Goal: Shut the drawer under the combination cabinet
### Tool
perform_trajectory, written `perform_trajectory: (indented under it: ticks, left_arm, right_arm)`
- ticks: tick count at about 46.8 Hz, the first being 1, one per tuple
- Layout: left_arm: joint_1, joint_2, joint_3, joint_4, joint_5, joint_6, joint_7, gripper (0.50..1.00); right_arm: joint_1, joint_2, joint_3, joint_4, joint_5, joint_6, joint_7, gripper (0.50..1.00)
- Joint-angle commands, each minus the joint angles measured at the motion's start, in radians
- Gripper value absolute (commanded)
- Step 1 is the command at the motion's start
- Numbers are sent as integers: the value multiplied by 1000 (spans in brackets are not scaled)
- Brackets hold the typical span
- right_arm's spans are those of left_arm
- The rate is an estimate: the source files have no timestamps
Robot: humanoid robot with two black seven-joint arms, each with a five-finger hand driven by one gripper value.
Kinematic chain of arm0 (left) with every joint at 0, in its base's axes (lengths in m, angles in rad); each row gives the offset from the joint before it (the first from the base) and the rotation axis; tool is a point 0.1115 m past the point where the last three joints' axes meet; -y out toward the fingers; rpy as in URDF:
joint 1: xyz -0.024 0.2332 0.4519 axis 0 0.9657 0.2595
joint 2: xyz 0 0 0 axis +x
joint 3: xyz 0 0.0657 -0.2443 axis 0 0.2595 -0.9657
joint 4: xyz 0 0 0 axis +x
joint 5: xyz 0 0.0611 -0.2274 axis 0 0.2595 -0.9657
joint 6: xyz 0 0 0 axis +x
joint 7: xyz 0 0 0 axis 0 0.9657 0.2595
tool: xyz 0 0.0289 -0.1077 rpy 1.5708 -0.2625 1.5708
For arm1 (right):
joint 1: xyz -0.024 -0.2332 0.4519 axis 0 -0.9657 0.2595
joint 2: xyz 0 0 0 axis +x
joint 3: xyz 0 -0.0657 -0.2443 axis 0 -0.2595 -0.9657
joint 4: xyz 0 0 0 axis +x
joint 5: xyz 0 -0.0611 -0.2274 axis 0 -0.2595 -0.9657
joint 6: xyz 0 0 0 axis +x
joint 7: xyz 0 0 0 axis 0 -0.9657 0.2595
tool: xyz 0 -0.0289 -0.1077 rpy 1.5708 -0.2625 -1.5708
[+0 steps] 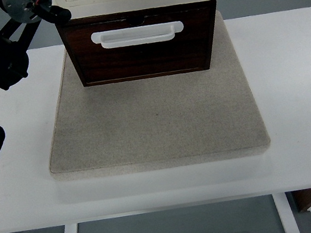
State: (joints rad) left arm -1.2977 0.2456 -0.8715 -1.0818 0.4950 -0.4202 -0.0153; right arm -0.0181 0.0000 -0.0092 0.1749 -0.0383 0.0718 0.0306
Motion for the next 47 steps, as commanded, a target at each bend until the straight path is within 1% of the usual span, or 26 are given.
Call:
perform_trajectory:
  ticks: [1, 5, 7, 14, 17, 24, 32, 34, 38, 41, 47]
  left_arm:
    - [0, 0, -49, 3, -21, 32, -21, 999]
    - [0, 1, -101, 19, -38, 46, -28, 999]
    - [0, 3, -135, 23, -41, 63, -29, 999]
    - [14, 9, -248, 26, -44, 167, -31, 999]
    - [15, 12, -296, 37, -44, 189, -31, 999]
    - [20, 18, -406, 75, -44, 212, -31, 999]
    - [31, 32, -492, 109, -46, 327, -31, 999]
    - [31, 38, -515, 121, -47, 339, -31, 999]
    - [32, 53, -558, 152, -64, 351, -31, 999]
    - [40, 73, -574, 166, -91, 374, -31, 999]
    - [47, 145, -564, 187, -171, 432, -20, 999]
  right_arm:
    - [0, 0, 0, 0, 0, 0, 0, 952]
    - [0, 0, 0, 0, 0, 0, 0, 952]
    - [0, 0, 0, 0, 0, 0, 0, 952]
    - [0, 0, 0, 0, 0, 0, 0, 952]
    - [0, 0, 0, 0, 0, 0, 0, 952]
    - [1, 0, 0, 0, 0, 0, 0, 952]
    - [0, 0, 0, 0, 0, 0, 0, 952]
    - [0, 0, 0, 0, 0, 0, 0, 952]
    - [0, 0, 0, 0, 0, 0, 0, 952]
    - [0, 0, 0, 0, 0, -1, 0, 952]
    - [0, 0, 0, 0, 0, 0, 0, 952]
